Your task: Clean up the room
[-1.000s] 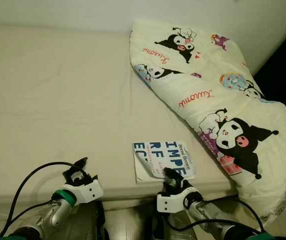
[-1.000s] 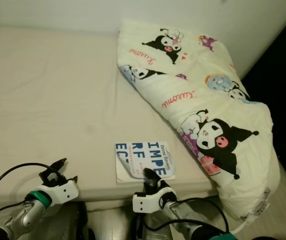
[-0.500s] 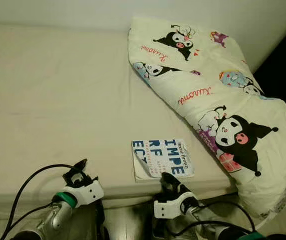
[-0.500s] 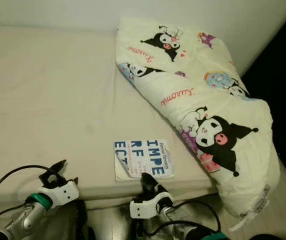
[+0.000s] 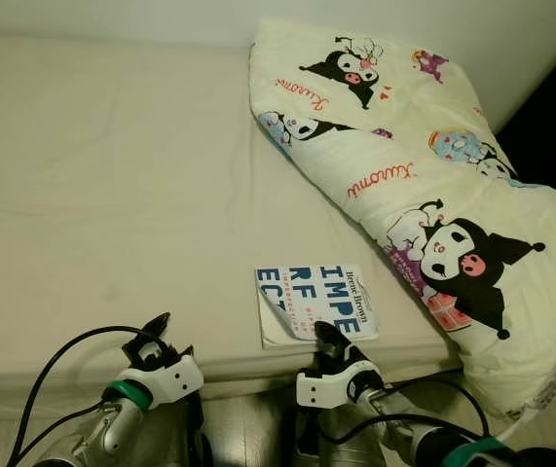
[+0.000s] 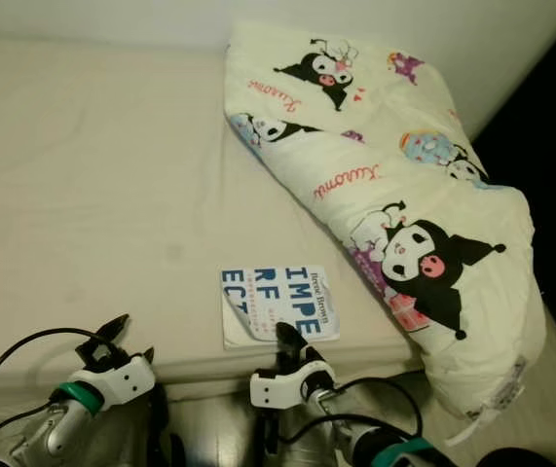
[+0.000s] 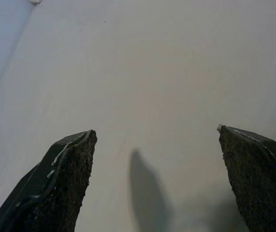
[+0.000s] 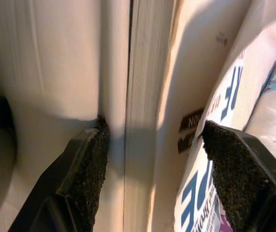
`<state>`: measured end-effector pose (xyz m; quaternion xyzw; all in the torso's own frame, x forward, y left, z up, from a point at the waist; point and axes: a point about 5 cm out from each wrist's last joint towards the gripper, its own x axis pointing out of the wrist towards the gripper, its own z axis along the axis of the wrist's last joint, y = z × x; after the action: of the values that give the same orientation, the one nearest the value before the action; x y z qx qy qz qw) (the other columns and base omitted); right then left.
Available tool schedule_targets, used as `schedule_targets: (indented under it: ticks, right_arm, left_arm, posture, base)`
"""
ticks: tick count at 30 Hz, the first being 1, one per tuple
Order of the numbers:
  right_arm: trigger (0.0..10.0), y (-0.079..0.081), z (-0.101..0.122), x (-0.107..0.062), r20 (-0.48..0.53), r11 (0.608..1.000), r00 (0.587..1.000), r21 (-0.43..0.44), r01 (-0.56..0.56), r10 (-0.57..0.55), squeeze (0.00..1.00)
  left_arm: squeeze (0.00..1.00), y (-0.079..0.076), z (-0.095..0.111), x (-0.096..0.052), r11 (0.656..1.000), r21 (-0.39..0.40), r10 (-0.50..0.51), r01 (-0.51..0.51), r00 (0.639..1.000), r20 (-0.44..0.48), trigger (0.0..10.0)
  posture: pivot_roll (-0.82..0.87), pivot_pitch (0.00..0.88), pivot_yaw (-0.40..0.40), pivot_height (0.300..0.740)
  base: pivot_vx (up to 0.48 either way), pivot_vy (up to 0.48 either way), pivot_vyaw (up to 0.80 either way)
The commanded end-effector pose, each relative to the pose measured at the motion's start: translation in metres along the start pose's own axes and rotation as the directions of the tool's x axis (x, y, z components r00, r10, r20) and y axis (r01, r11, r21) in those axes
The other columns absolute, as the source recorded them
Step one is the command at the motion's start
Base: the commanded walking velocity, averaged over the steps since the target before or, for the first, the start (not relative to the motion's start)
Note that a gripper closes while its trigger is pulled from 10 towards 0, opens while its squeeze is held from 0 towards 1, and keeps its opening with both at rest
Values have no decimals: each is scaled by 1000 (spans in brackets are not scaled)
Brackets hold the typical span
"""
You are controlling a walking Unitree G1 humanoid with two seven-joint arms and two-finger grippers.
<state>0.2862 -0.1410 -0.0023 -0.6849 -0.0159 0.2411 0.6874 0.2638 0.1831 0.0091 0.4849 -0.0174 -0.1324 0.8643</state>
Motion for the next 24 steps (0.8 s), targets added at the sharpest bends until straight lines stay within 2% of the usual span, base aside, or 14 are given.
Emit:
schedule_targets:
  ticks: [1,9,17,24]
  right_arm:
    - [10000,-9,-17,-3,-46,998,997,14,56,-55,0]
    - [10000,-11,-22,-4,-47,998,997,3,59,-59,0]
    - [10000,-12,-21,-2,-56,998,997,23,61,-59,0]
    - [10000,-19,-35,-5,-104,996,991,37,84,-80,0]
  left_arm:
    - [0,-10,-5,-9,999,-5,-39,38,999,-34,10000]
    - [0,-10,-1,-5,999,-6,-39,39,999,-27,10000]
    - [0,-10,-4,-10,999,-5,-39,39,999,-36,10000]
    - [0,-11,-5,-11,999,-5,-43,43,998,-38,10000]
  posture:
    - [23,235,-67,616]
    - [8,234,-65,616]
    - [28,236,-65,616]
    - [24,239,-65,616]
  base:
    - [0,0,0]
    - [0,0,0]
    - [0,0,0]
    - [0,0,0]
